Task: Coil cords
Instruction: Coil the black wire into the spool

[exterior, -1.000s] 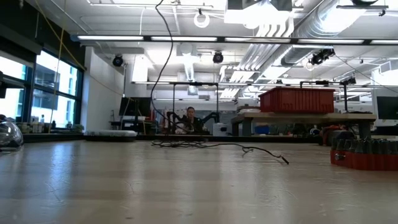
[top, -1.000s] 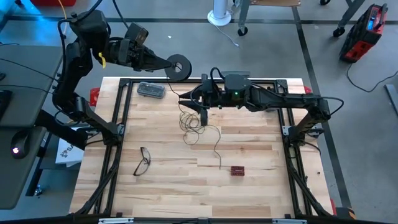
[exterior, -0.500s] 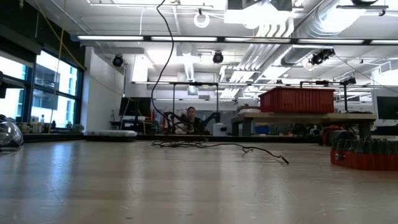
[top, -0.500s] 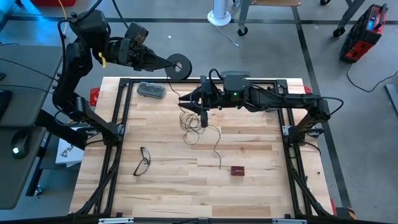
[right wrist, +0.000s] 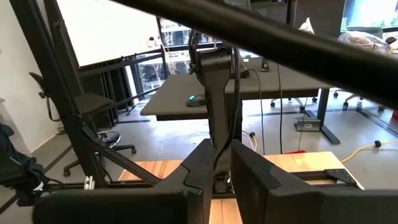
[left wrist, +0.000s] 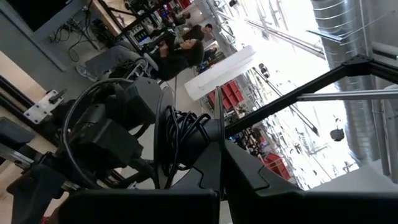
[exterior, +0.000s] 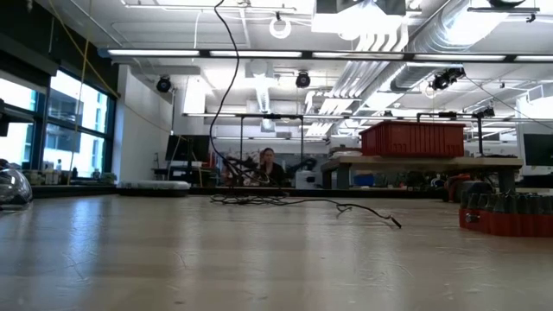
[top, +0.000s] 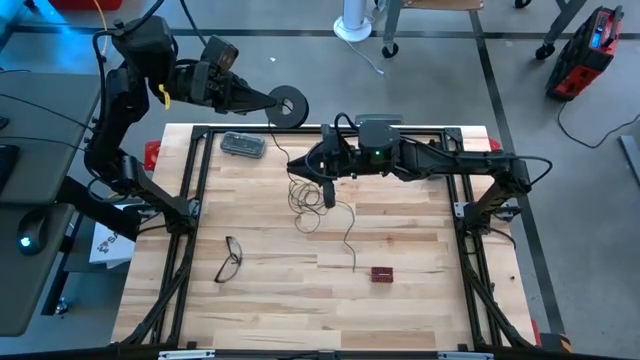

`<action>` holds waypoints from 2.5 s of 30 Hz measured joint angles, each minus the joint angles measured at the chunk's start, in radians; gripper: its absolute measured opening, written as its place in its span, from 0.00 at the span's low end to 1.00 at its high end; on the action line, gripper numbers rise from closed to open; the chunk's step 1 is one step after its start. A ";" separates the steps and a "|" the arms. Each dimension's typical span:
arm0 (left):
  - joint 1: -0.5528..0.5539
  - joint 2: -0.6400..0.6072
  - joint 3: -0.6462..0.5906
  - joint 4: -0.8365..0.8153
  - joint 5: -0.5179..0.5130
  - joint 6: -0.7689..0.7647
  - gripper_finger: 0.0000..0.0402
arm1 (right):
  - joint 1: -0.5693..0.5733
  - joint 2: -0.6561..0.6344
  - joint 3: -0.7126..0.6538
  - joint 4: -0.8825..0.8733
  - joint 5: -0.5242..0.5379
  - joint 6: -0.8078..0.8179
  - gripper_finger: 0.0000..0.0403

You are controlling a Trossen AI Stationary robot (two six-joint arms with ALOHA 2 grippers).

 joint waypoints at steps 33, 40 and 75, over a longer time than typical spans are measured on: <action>0.101 -0.023 0.000 -0.139 -0.067 0.060 0.00 | 0.102 -0.248 0.000 -0.469 0.009 0.031 0.00; 0.080 -0.039 0.000 -0.408 -0.041 0.052 0.00 | 0.119 -0.315 0.000 -0.575 0.082 0.017 0.00; 0.032 -0.031 0.000 0.002 -0.050 0.006 0.00 | 0.023 0.001 0.000 -0.029 0.159 0.024 0.48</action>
